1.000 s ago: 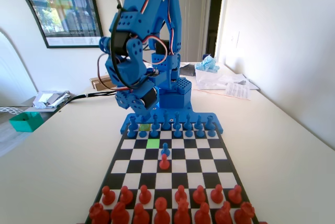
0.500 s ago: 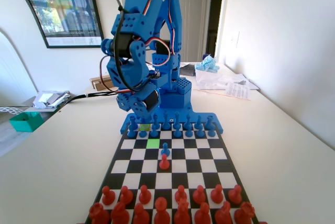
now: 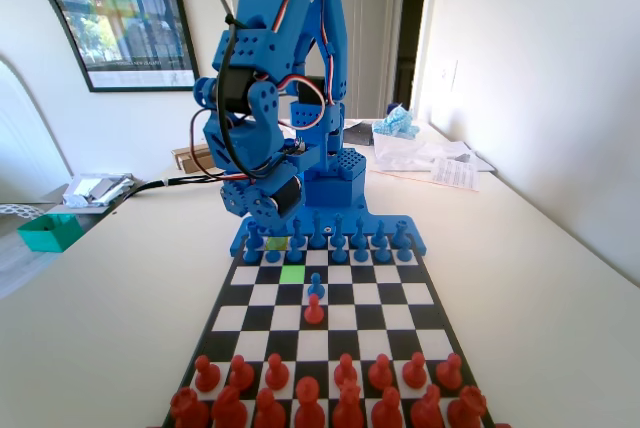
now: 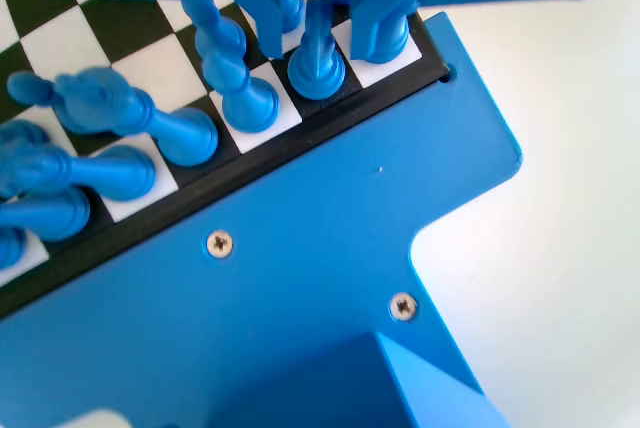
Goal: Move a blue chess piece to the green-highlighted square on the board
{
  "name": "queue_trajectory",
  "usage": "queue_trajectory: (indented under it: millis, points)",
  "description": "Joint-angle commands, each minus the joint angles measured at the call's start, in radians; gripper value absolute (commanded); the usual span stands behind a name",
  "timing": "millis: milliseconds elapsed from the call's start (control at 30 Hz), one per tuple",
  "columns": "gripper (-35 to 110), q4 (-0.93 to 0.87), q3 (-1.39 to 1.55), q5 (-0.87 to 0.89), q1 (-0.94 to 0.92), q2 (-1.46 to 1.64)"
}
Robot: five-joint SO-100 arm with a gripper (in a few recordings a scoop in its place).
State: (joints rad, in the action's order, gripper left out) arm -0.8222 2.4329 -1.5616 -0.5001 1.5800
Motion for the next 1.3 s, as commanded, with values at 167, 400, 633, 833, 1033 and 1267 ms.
queue_trajectory:
  millis: [167, 400, 633, 833, 1033, 1267]
  points:
    - [1, -0.008, 0.008, -0.023, 0.000, 0.017]
    - [1, -0.032, 0.002, -0.035, -0.002, 0.017]
    - [1, -0.155, -0.083, -0.064, -0.025, 0.021]
    - [1, -0.291, -0.193, -0.089, -0.049, 0.029]
    - [1, -0.456, -0.373, -0.083, -0.060, 0.029]
    - [1, -0.545, -0.574, 0.029, 0.020, 0.026]
